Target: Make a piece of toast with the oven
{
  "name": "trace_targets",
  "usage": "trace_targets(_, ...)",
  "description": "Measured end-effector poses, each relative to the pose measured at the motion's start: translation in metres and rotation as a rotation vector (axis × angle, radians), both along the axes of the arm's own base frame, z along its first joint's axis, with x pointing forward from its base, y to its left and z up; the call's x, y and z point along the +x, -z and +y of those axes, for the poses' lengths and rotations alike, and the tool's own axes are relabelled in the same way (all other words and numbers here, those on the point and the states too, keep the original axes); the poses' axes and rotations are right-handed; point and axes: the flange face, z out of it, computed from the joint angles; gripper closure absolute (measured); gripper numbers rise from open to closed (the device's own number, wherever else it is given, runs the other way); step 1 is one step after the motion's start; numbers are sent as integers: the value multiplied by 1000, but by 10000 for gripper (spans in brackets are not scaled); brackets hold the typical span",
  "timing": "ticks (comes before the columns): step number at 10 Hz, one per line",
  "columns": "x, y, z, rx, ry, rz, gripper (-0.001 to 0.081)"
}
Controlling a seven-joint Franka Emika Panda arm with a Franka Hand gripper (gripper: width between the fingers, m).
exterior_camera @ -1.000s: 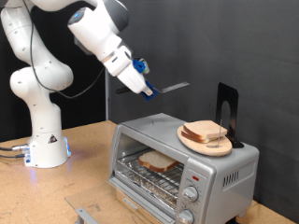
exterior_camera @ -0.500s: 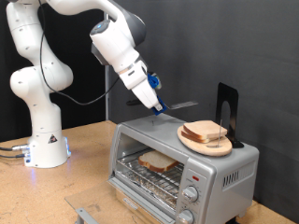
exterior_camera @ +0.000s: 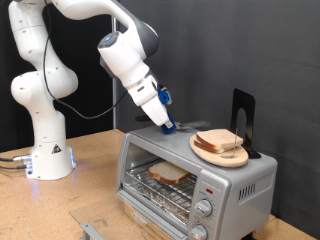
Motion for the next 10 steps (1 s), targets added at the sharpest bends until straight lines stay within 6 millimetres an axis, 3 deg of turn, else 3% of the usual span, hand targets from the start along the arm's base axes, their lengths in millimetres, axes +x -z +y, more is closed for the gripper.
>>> trace_targets(1,0,0,-1,5,-2,-11,124)
trace_targets(2,0,0,-2,12,0,-22,124)
trace_targets(3,1,-3,-3,22,0,-33,22)
trace_targets(8,-5,-41,-25,28,21,-102,-3)
trace_targets(10,-5,-38,-26,64,39,-97,-3)
